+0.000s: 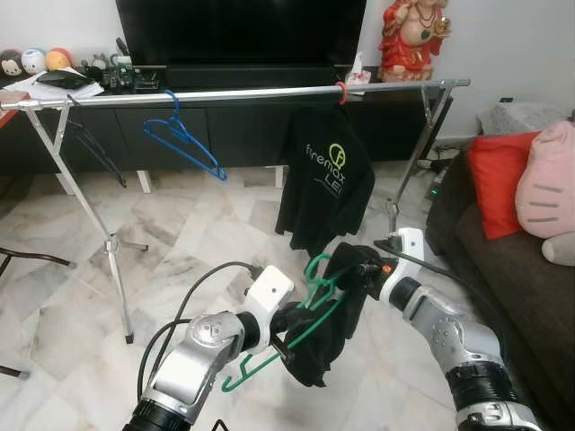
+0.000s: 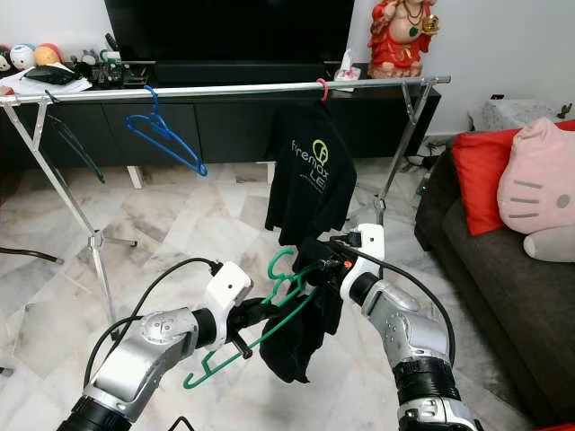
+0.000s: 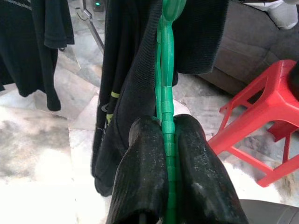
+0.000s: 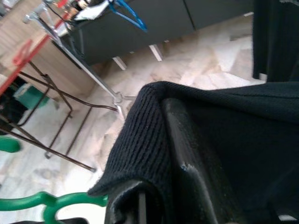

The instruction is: Hang hanger

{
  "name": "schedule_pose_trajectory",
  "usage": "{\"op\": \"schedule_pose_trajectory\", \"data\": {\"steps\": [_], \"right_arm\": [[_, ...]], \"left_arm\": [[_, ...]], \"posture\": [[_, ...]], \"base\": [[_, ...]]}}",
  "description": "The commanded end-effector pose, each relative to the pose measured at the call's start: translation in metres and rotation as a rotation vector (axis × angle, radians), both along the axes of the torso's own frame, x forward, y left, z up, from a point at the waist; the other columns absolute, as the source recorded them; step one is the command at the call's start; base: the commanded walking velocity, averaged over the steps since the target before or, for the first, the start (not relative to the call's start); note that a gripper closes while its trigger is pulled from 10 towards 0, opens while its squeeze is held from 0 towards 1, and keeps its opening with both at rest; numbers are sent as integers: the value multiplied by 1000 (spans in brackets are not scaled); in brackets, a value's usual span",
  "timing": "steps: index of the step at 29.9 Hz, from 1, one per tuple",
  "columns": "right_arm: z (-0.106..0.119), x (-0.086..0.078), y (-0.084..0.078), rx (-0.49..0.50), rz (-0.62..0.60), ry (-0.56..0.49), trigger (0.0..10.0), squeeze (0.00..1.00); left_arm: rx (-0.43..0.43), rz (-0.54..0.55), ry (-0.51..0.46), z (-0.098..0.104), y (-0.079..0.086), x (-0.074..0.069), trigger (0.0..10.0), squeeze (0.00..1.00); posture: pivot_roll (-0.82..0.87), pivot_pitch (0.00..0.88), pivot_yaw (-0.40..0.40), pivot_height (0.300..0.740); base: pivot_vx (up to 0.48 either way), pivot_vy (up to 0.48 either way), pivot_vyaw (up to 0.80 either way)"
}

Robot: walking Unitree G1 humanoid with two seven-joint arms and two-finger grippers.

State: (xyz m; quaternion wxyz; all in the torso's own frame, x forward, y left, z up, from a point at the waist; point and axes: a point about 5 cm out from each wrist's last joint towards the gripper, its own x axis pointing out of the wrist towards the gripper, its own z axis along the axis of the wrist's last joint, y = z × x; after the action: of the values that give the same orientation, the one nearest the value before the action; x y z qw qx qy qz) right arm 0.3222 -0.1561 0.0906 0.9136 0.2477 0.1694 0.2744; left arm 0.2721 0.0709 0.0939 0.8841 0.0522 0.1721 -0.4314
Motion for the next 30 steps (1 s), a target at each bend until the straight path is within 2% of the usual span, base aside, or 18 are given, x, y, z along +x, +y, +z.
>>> {"op": "schedule_pose_trajectory", "data": {"steps": [1,2,3,4,5,6,12,13,14,15,16,17,19,22,23,26,30], "right_arm": [[14,-3,6,95,47,-57,10000,0],[18,-6,11,137,80,-74,10000,0],[18,-6,11,137,80,-74,10000,0],[22,-12,17,169,140,-91,10000,0],[22,-12,17,169,140,-91,10000,0],[23,-19,23,172,199,-109,10000,0],[19,-39,34,127,352,-124,10000,0],[15,-43,35,66,378,-130,10000,0],[14,-43,34,46,377,-130,10000,0],[11,-42,32,12,354,-128,10000,0],[3,-32,23,-65,251,-110,10000,0],[3,-32,23,-65,251,-110,10000,0],[-7,-14,3,-166,33,-41,10000,0],[-11,-3,-19,-259,-145,-4,10000,0],[-9,-1,-24,-284,-164,-19,10000,0],[-7,1,-26,-340,-163,-47,10000,0],[-9,1,-21,-271,-135,-20,10000,0]], "left_arm": [[-16,-18,-25,8,-4,2,10000,0],[-15,-20,-24,7,-4,3,10000,0],[-15,-20,-24,7,-4,3,10000,0],[-16,-20,-24,7,-5,3,10000,0],[-16,-20,-24,7,-5,3,10000,0],[-22,-26,-24,8,-6,3,10000,0],[-27,-32,-24,8,-9,4,10000,0],[-24,-18,-36,9,-9,6,10000,0],[-22,-12,-41,9,-9,6,10000,0],[-20,1,-48,10,-8,8,10000,0],[-22,35,-57,11,-6,11,10000,0],[-22,35,-57,11,-6,11,10000,0],[-24,35,-52,12,-4,12,10000,0],[-17,10,-47,11,-4,9,10000,0],[-17,3,-42,10,-4,7,10000,0],[-19,1,-39,9,-4,6,10000,0],[-23,-3,-38,9,-5,5,10000,0]], "posture": [[22,0,-39,716],[22,0,-39,716],[22,0,-39,716],[20,0,-37,716],[20,0,-37,716],[20,0,-37,716],[18,0,-40,716],[15,0,-41,716],[15,0,-41,716],[15,0,-41,716],[15,0,-42,716],[15,0,-42,716],[18,0,-42,716],[18,0,-42,716],[16,0,-40,716],[16,0,-43,716],[16,0,-43,716]], "base": [[0,0,0],[0,0,0],[0,0,0],[0,0,0],[0,0,0],[0,0,0],[0,0,0],[0,0,0],[0,0,0],[0,0,0],[0,0,0],[0,0,0],[0,0,0],[0,0,0],[0,0,0],[0,0,0],[0,0,0]]}}
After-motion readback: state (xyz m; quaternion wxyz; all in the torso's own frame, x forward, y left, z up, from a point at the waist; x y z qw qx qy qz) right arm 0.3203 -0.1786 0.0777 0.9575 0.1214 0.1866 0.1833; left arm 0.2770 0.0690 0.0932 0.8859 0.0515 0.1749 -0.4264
